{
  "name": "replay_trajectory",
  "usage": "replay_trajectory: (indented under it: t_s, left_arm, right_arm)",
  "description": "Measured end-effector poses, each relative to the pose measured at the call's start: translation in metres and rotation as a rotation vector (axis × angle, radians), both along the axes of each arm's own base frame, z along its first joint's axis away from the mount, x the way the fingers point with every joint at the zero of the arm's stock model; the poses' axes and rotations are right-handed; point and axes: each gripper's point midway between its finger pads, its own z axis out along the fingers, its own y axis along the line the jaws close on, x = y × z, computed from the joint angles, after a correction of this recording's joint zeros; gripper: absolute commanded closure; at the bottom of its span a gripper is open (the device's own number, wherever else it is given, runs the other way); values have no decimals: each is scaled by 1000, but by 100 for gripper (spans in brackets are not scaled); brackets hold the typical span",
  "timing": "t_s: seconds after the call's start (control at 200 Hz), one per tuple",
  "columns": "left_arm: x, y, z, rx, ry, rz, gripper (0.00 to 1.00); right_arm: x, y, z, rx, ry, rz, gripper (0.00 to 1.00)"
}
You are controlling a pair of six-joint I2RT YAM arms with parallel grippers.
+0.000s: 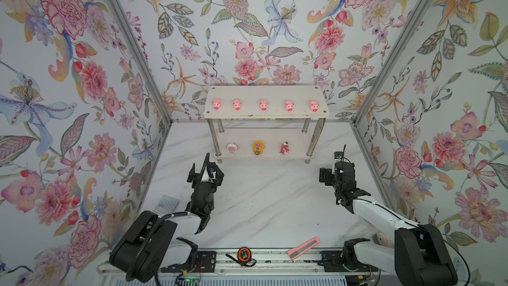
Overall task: Organize plastic toys on shelves
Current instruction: Reset both arms
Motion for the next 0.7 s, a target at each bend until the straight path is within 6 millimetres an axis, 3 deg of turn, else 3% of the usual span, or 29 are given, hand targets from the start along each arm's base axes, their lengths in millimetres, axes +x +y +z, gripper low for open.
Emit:
replay_trajectory:
  t_s: [0.15, 0.28, 0.445, 0.575, 0.701]
  left_arm:
    - [11, -1, -13, 87, 27, 16, 1]
    - [14, 11, -10, 94, 11, 47, 1]
    - [21, 44, 2, -6, -33, 56, 1]
    - [21, 67, 6, -102, -86, 31, 1]
    - [9, 61, -25, -146, -23, -15, 1]
  right_arm:
    - [9, 0, -25, 26, 13, 11, 1]
    - [29, 3, -19, 41, -39, 16, 1]
    - [59, 5, -1, 35, -91, 25, 1]
    - [49, 0, 11, 19, -179, 33, 1]
    - [34, -14, 6, 16, -243, 16, 1]
